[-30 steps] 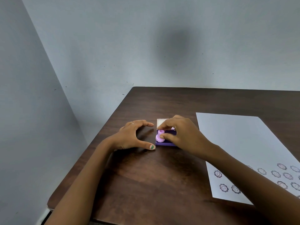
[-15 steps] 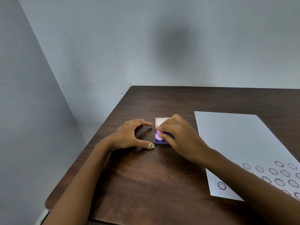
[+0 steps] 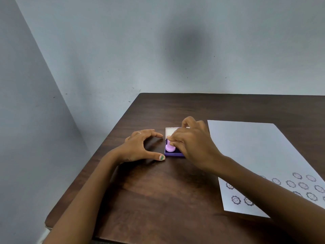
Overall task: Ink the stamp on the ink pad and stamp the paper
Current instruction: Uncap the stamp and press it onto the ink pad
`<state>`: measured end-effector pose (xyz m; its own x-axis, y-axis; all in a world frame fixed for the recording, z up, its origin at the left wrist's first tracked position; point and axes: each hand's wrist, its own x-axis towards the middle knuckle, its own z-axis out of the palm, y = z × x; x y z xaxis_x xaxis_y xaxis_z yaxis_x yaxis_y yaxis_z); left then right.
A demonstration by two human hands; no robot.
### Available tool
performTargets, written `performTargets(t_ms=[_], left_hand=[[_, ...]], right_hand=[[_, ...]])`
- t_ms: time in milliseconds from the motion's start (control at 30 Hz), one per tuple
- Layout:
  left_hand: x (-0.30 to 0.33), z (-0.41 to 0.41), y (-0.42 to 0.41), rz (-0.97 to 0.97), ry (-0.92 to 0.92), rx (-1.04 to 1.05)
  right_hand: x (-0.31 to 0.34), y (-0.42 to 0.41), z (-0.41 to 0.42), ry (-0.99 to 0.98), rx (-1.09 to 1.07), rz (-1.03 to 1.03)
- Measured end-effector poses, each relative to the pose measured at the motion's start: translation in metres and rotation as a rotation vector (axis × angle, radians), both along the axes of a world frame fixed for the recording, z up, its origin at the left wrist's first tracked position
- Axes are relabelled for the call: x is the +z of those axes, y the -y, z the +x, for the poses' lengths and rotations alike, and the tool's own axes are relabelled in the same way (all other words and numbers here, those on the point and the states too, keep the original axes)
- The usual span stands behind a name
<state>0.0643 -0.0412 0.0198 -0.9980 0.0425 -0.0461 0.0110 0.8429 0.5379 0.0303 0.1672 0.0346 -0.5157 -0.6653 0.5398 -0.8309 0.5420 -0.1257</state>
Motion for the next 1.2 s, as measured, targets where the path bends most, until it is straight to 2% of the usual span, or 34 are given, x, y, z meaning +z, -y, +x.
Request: performTargets(t_ms=[333, 733, 867, 1000, 1200], left_hand=[[0.0006, 0.0013, -0.0002, -0.003, 0.006, 0.003], [0.0004, 0.0005, -0.0006, -0.009, 0.005, 0.007], [0.0003, -0.0002, -0.0014, -0.004, 0.004, 0.007], [-0.0005, -0.0002, -0.0016, -0.006, 0.005, 0.006], [-0.0022, -0.001, 0.0004, -0.001, 0.004, 0.0]], right_hand=[[-0.0025, 0.0023, 0.0053, -0.04, -0.007, 0.033], [0.0007, -0.0028, 0.0, -0.021, -0.022, -0.021], [0.0005, 0.0014, 0.0042, -0.093, -0.012, 0.036], [0.0011, -0.0041, -0.0005, -0.023, -0.024, -0.011], [-0.0045, -0.0038, 0.0029, -0.055, -0.008, 0.005]])
